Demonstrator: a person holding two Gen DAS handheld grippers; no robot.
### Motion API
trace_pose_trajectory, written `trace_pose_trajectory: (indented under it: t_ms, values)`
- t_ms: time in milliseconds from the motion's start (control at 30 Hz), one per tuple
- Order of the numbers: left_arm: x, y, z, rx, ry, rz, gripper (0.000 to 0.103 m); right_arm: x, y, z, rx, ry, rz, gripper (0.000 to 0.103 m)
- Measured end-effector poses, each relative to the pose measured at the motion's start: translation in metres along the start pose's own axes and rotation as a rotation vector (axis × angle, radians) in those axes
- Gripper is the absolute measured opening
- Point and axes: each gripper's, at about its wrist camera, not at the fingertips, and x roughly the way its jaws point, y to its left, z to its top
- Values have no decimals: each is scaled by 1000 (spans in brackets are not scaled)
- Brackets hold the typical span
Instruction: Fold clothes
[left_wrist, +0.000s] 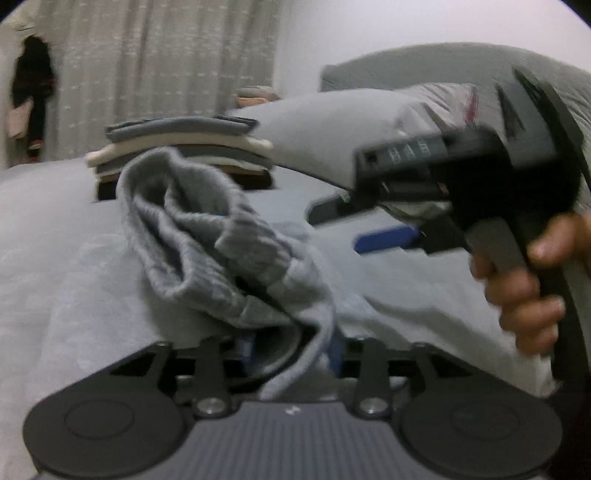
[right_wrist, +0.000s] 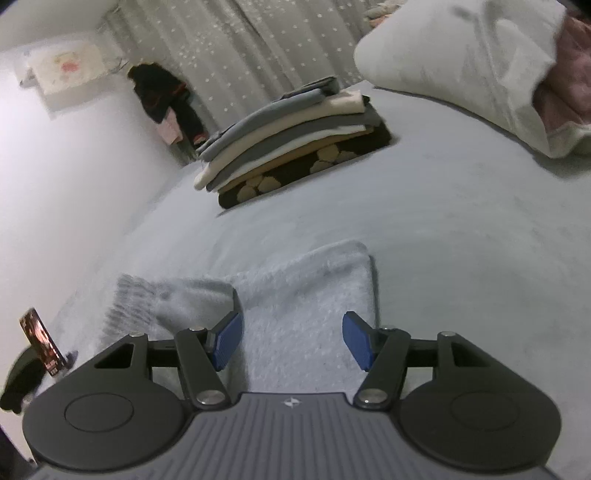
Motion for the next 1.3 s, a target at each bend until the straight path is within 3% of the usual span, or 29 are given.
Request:
trace_pose_trajectory:
  t_ms: [167, 433, 600, 867, 1000, 1067, 1167, 1300]
  values:
    - [-13, 3, -7, -67, -63, -77, 56, -3, -2, 2, 8, 2, 16, 64]
    - [-18, 11, 17, -46, -129, -38, 61, -5, -17, 6, 78, -18, -36, 64]
    - [-19, 38, 29, -18, -111, 12, 62, -10, -36, 8, 196, -30, 8, 64]
    - [7, 89, 43, -2, -44, 56, 63, 7, -44, 2, 287, 51, 88, 64]
    - [23, 102, 36, -41, -5, 41, 63, 16, -54, -5, 388, 110, 199, 65]
    - [32, 102, 36, -38, 24, 49, 63, 20, -55, -8, 438, 140, 269, 72]
    - [35, 98, 38, -33, 43, 61, 64, 22, -48, -10, 411, 155, 273, 76]
    - [36, 94, 39, -39, 55, 84, 65, 29, -33, -18, 324, 154, 190, 75]
